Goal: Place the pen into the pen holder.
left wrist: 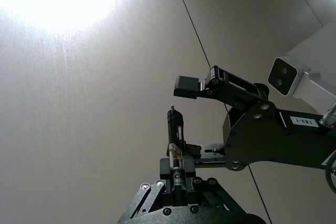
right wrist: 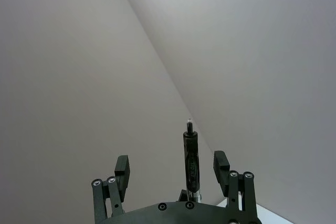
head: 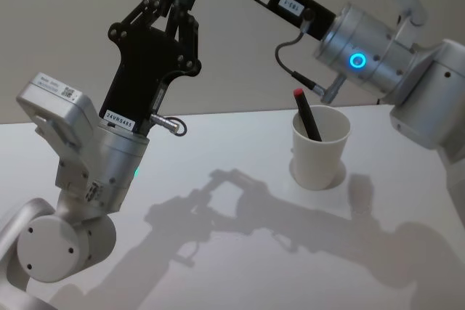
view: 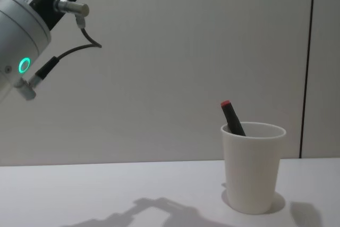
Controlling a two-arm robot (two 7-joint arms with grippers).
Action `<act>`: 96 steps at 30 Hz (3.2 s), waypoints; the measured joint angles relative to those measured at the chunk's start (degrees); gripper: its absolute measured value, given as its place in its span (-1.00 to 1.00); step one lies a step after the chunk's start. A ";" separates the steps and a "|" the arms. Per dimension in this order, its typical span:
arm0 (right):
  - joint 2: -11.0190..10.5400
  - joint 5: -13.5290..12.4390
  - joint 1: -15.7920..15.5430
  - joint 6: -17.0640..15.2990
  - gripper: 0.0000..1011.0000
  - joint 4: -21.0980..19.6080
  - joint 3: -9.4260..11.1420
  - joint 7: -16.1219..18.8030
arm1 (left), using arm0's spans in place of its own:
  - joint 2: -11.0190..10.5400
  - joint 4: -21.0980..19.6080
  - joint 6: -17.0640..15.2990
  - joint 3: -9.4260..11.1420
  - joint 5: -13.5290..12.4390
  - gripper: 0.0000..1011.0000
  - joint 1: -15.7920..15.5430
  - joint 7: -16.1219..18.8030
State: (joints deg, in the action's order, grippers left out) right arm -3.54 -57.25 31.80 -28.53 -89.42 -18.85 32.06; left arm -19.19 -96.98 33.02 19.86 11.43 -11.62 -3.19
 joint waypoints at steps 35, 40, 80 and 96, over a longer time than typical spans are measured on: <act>-0.49 2.81 0.79 3.07 0.98 1.50 -2.48 -1.72 | 0.00 0.00 0.00 0.00 0.00 -0.72 0.00 0.00; -0.59 2.31 0.85 3.22 0.98 1.58 -2.62 -1.91 | 0.00 0.00 0.00 0.00 0.00 -0.72 0.00 0.00; -0.97 1.28 0.96 3.87 -0.76 1.79 -2.96 -2.38 | 0.00 0.00 -0.01 0.00 0.00 -0.72 0.00 0.00; -0.98 1.28 0.95 3.88 -0.76 1.79 -2.94 -2.42 | 0.00 0.00 0.01 0.00 0.00 -0.65 0.00 0.00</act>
State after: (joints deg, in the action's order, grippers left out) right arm -4.52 -55.98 32.75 -24.66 -87.63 -21.79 29.65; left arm -19.18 -96.98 33.03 19.86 11.43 -11.62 -3.19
